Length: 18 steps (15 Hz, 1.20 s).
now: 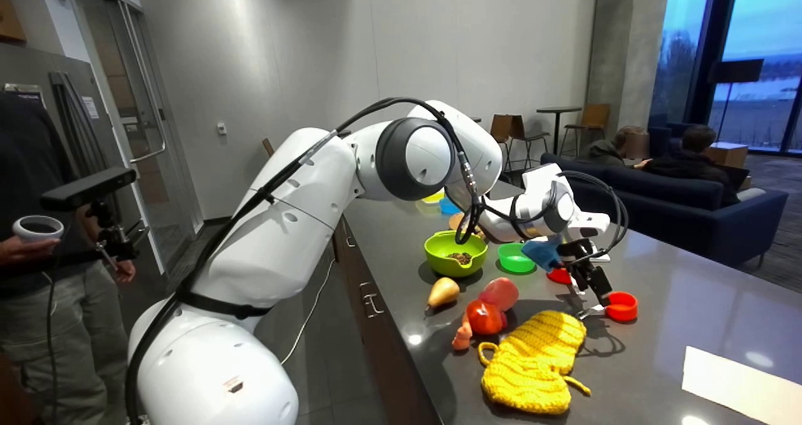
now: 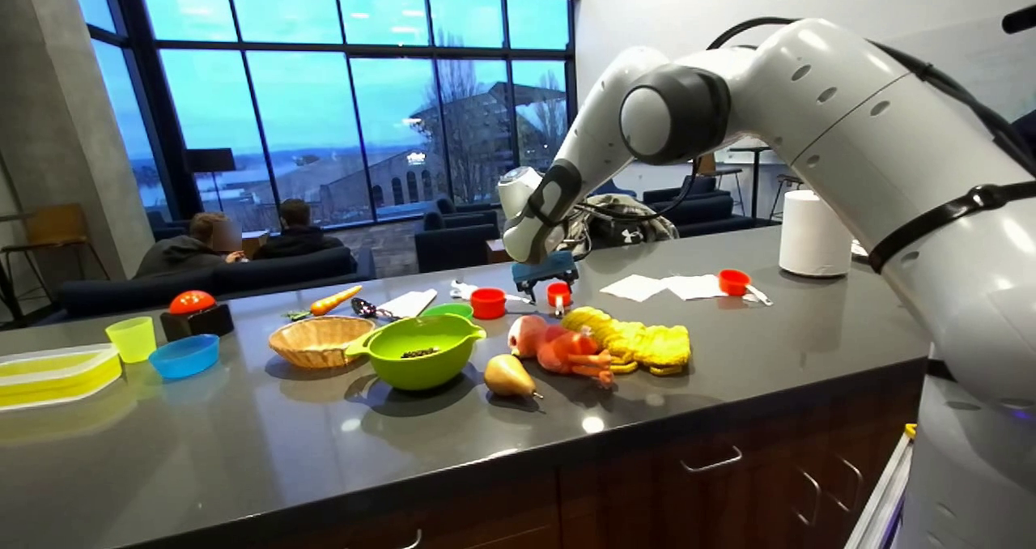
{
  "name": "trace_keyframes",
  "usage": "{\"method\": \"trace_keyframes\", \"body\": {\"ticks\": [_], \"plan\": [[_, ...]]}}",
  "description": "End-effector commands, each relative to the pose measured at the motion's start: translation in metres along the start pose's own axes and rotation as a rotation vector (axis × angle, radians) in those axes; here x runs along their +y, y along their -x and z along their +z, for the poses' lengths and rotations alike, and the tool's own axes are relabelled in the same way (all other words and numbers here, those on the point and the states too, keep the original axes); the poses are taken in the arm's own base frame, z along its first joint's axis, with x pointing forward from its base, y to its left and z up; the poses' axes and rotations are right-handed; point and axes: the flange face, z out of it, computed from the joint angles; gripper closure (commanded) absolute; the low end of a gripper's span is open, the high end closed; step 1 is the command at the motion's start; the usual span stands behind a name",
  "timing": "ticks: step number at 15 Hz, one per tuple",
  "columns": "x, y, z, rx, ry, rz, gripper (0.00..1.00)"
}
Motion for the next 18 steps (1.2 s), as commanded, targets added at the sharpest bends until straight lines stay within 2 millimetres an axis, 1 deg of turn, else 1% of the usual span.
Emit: {"method": "trace_keyframes", "body": {"ticks": [1,7,12,18], "plan": [[-0.0073,-0.0029,0.0064,0.015,0.036,0.02,0.0],[-0.0104,-0.0048,0.0106,0.024,0.07,0.049,0.0],[-0.0093,-0.005,0.0148,0.012,0.121,0.085,0.0],[-0.0117,-0.0042,0.0151,-0.012,0.142,0.114,0.0]]}}
